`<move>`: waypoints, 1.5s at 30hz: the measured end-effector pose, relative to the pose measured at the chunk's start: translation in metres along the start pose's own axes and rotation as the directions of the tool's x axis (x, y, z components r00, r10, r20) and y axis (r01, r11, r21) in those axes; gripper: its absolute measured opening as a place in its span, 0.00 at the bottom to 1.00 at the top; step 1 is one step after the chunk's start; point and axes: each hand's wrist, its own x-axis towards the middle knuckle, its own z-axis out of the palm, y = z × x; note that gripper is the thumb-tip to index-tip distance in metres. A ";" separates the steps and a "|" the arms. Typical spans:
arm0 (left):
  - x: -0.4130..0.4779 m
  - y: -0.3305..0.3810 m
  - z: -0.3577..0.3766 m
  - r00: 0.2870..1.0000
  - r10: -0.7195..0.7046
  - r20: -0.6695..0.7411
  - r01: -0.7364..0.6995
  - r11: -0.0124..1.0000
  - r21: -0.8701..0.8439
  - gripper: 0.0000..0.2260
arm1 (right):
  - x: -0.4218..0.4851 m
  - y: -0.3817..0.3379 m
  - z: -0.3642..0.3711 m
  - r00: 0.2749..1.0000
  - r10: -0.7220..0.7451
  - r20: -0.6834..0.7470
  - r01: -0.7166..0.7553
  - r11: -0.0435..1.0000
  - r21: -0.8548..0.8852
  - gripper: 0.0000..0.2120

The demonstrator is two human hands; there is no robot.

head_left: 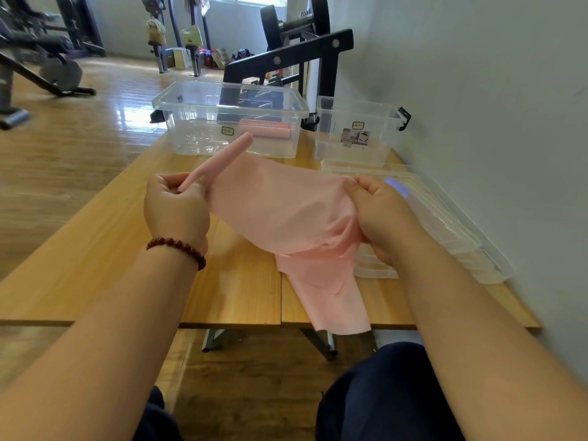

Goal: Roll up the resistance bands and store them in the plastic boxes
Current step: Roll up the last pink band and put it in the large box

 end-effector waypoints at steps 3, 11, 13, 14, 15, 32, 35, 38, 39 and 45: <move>-0.001 -0.002 -0.002 1.000 0.008 0.026 -0.009 0.999 0.045 0.07 | 0.002 0.000 0.000 0.999 -0.016 -0.044 0.015 1.000 -0.027 0.07; -0.007 -0.008 -0.010 0.911 0.275 0.306 -0.401 0.757 0.515 0.05 | 0.007 0.004 0.007 1.000 -0.009 -0.014 0.006 0.980 -0.200 0.17; -0.008 -0.010 -0.012 0.883 0.278 0.378 -0.460 0.669 0.584 0.04 | 0.007 0.006 0.008 0.999 -0.021 -0.026 0.015 0.976 -0.218 0.17; -0.009 -0.011 -0.013 0.871 0.269 0.411 -0.483 0.621 0.618 0.04 | 0.008 0.006 0.008 0.999 -0.024 -0.028 0.016 0.973 -0.228 0.17; -0.010 -0.011 -0.014 0.861 0.252 0.441 -0.501 0.569 0.652 0.04 | 0.008 0.007 0.008 0.999 -0.025 -0.026 0.018 0.971 -0.239 0.17; -0.030 0.005 0.010 0.514 0.278 0.811 -0.701 0.682 0.210 0.21 | -0.001 0.006 0.003 0.967 -0.023 0.253 0.033 0.999 -0.035 0.08; -0.037 0.006 0.029 0.476 0.136 0.869 -0.544 0.822 0.169 0.28 | -0.004 0.002 -0.002 0.934 -0.090 0.346 0.104 0.994 -0.021 0.09; -0.035 -0.004 0.037 0.513 0.088 0.854 -0.497 0.842 0.212 0.17 | -0.002 0.002 -0.006 0.942 -0.111 0.318 0.120 0.993 -0.009 0.06; -0.034 -0.005 0.039 0.548 0.084 0.832 -0.475 0.850 0.227 0.11 | -0.002 0.003 -0.008 0.946 -0.108 0.306 0.126 0.991 -0.039 0.06; -0.025 -0.009 0.042 0.690 0.122 0.714 -0.439 0.855 0.278 0.08 | 0.000 0.010 -0.025 0.941 0.067 0.331 0.025 0.963 -0.268 0.07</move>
